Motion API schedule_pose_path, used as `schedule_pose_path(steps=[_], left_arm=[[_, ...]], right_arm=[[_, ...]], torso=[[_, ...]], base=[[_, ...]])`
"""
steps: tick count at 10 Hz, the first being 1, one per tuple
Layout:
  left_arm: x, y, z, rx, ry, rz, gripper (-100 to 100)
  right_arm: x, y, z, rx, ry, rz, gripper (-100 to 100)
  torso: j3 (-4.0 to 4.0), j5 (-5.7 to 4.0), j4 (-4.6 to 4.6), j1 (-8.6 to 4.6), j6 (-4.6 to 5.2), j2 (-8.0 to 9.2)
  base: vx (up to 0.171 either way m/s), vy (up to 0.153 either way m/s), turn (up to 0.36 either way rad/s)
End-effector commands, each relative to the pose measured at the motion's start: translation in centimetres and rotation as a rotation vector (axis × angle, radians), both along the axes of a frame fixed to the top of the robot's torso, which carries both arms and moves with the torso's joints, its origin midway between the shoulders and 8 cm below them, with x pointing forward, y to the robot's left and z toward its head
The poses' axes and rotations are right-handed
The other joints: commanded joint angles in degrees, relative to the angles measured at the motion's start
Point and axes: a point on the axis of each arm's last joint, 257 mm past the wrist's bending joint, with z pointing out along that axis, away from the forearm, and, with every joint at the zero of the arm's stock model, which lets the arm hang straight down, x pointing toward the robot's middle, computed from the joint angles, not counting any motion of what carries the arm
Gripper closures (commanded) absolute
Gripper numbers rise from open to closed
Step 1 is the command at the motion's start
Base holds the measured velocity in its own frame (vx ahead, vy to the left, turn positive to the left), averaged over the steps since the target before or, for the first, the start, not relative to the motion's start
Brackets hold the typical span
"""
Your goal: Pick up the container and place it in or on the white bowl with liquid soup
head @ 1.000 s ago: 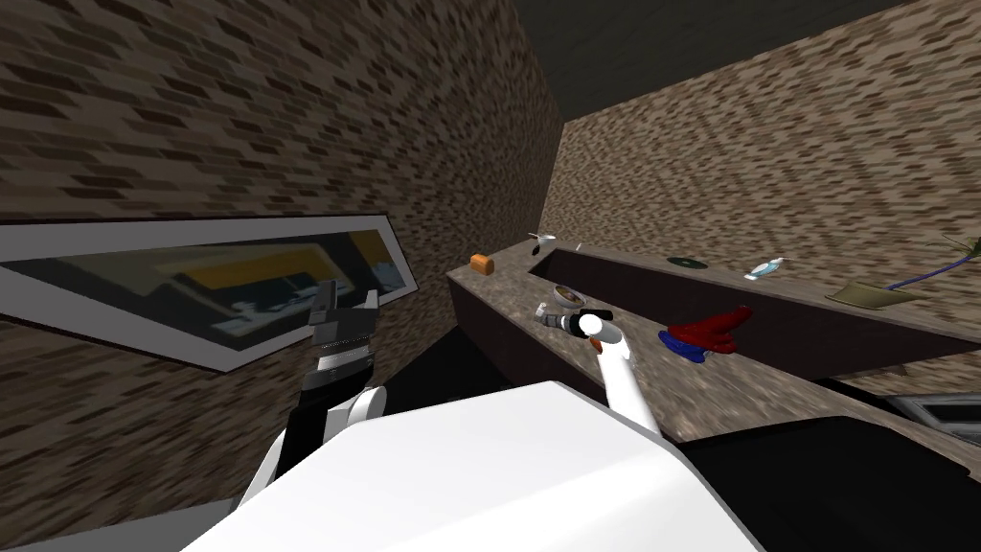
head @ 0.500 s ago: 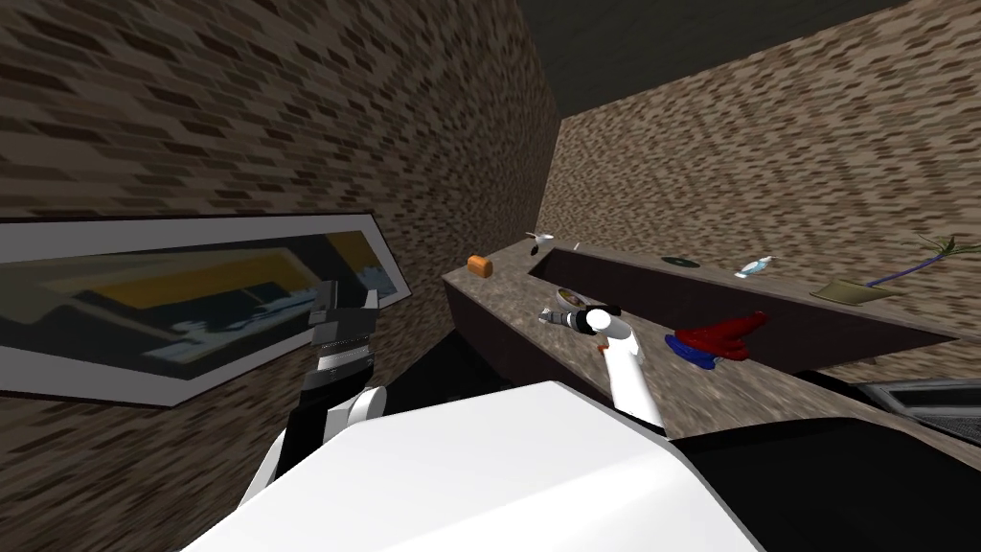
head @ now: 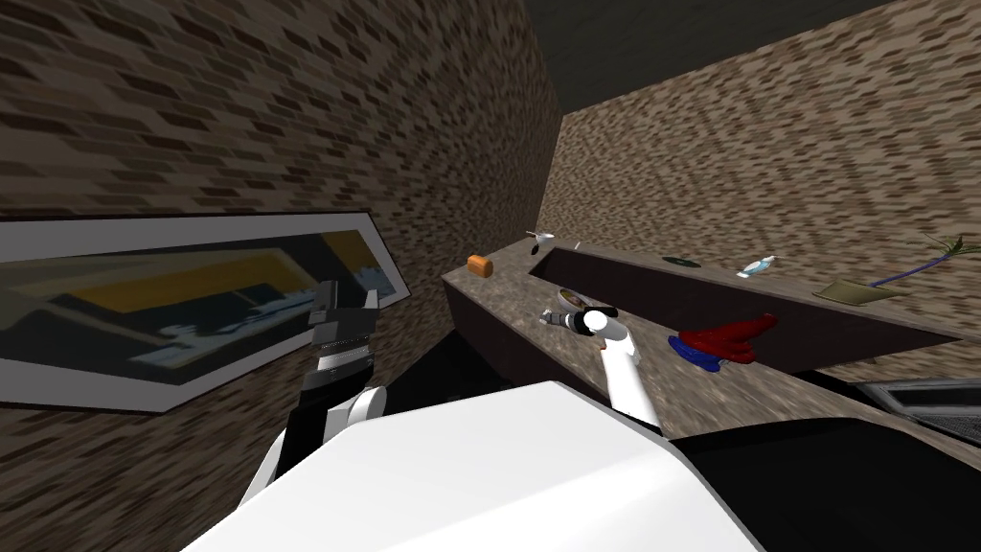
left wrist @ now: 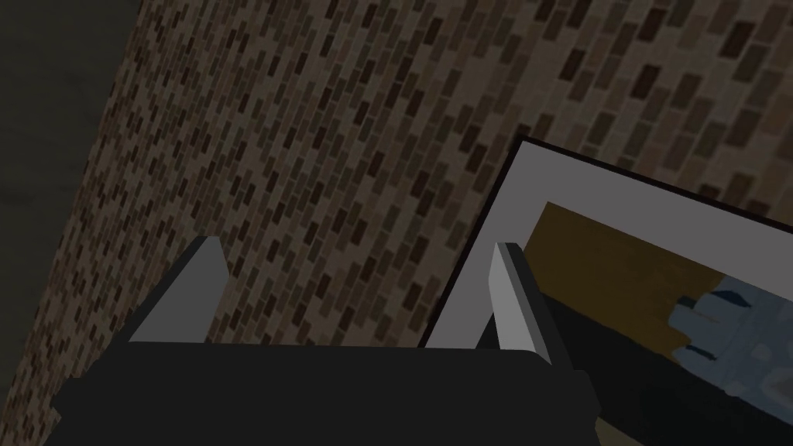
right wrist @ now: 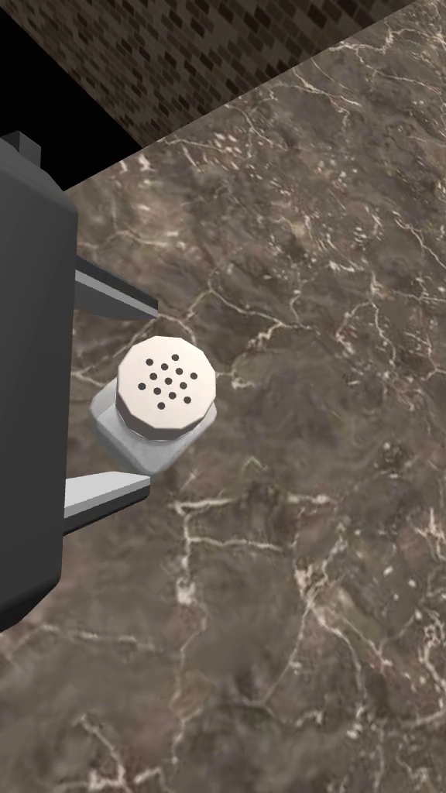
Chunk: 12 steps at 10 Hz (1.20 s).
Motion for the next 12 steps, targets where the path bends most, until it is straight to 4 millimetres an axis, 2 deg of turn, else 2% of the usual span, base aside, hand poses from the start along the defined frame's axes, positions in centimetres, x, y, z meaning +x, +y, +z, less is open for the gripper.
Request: schedule_pose_path(steps=[1,4,5,6,7,8,9,12], left_arm=[[0.0,0.0,0.0,0.0,0.0,0.0,0],[0.0,0.0,0.0,0.0,0.0,0.0,0],[0.0,0.0,0.0,0.0,0.0,0.0,0],[0.0,0.0,0.0,0.0,0.0,0.0,0],[0.0,0.0,0.0,0.0,0.0,0.0,0],[0.0,0.0,0.0,0.0,0.0,0.0,0],[0.0,0.0,0.0,0.0,0.0,0.0,0],[0.0,0.0,0.0,0.0,0.0,0.0,0]], right_arm=[[0.0,0.0,0.0,0.0,0.0,0.0,100],[0.0,0.1,0.0,0.002,0.0,0.002,100],[0.0,0.1,0.0,0.002,0.0,0.002,0],[-0.3,-0.1,1.0,0.002,0.002,0.004,100],[-0.1,0.0,0.7,0.0,-0.002,0.003,100],[-0.1,0.0,0.8,0.001,0.0,0.003,0],[-0.1,-1.3,1.6,0.006,-0.008,-0.017,100],[-0.2,-4.5,3.4,0.01,-0.012,-0.069,100]], torso=[[0.0,0.0,0.0,0.0,0.0,0.0],[0.0,0.02,-0.01,-0.03,0.05,0.01],[0.0,0.01,-0.01,-0.03,0.05,0.02],[0.01,0.01,-0.01,-0.03,0.05,0.02],[0.06,0.04,0.03,-0.05,0.06,0.11],[0.05,0.01,0.01,-0.05,0.06,0.1],[0.03,0.01,0.0,-0.04,0.06,0.06],[0.4,0.03,0.14,-0.1,0.11,0.7]], base=[[0.0,0.0,0.0],[0.0,0.0,0.0],[0.0,0.0,0.0],[-0.024,-0.01,0.01],[-0.014,-0.008,0.002],[0.0,0.0,0.0],[-0.072,0.014,0.125],[-0.17,-0.021,0.19]])
